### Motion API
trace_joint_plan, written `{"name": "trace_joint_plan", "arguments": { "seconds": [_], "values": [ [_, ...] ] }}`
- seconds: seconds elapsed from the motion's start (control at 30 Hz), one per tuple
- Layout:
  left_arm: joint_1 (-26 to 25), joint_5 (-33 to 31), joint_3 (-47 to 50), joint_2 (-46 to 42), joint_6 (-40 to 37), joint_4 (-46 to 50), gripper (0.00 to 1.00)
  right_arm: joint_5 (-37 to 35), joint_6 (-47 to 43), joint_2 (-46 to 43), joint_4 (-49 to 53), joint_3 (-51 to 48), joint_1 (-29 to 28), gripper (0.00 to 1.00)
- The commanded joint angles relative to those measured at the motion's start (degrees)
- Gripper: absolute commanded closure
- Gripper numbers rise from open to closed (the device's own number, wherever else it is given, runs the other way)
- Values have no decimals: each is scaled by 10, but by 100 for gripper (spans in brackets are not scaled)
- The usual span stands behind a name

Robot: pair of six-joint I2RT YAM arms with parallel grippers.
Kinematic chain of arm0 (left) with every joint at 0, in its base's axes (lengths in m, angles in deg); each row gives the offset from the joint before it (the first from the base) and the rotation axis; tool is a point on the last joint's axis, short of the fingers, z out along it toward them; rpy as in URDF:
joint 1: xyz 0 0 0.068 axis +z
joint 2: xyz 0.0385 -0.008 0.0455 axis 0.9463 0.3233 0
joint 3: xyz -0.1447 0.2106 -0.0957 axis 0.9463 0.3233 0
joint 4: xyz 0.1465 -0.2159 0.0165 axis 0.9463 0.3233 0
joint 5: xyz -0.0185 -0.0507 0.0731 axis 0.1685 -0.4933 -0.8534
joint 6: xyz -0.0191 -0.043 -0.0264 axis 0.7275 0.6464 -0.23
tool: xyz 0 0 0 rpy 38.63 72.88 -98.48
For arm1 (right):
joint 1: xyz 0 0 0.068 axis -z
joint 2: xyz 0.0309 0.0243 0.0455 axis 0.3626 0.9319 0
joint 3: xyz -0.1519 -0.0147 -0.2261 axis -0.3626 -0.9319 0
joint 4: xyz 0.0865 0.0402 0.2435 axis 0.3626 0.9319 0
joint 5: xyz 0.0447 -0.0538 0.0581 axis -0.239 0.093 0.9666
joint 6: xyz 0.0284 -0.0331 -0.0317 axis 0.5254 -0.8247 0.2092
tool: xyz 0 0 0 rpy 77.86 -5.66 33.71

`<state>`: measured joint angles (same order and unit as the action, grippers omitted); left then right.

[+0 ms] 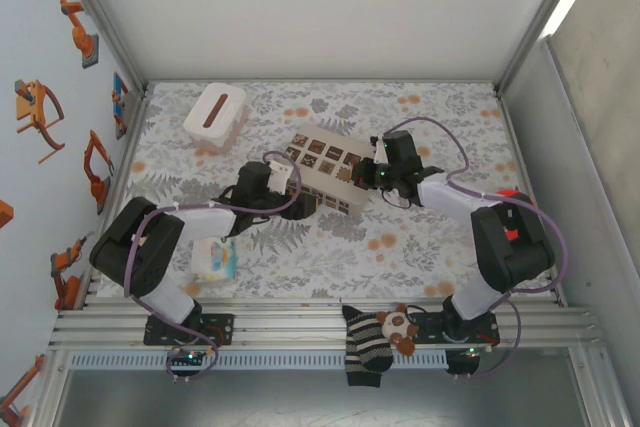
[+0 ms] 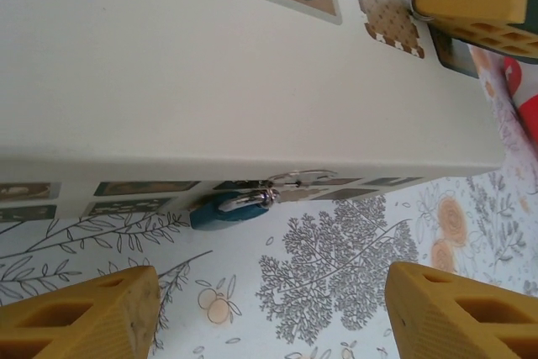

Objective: Unlock the padlock with the key

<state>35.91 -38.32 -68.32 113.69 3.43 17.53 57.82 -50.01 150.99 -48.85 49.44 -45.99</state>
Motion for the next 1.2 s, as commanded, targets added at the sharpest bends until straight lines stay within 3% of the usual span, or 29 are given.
{"name": "trace_joint_plan", "arguments": {
  "seconds": [0.0, 0.67, 1.17],
  "values": [
    [1, 0, 1, 19, -37, -47, 29, -8, -1, 7, 5, -4, 2, 100],
    [-9, 21, -11, 127, -41, -138, 35, -33, -12, 22, 37, 11, 2, 100],
    [-25, 24, -57, 160, -62, -107, 40, -36, -16, 22, 42, 12, 2, 100]
  ]
}}
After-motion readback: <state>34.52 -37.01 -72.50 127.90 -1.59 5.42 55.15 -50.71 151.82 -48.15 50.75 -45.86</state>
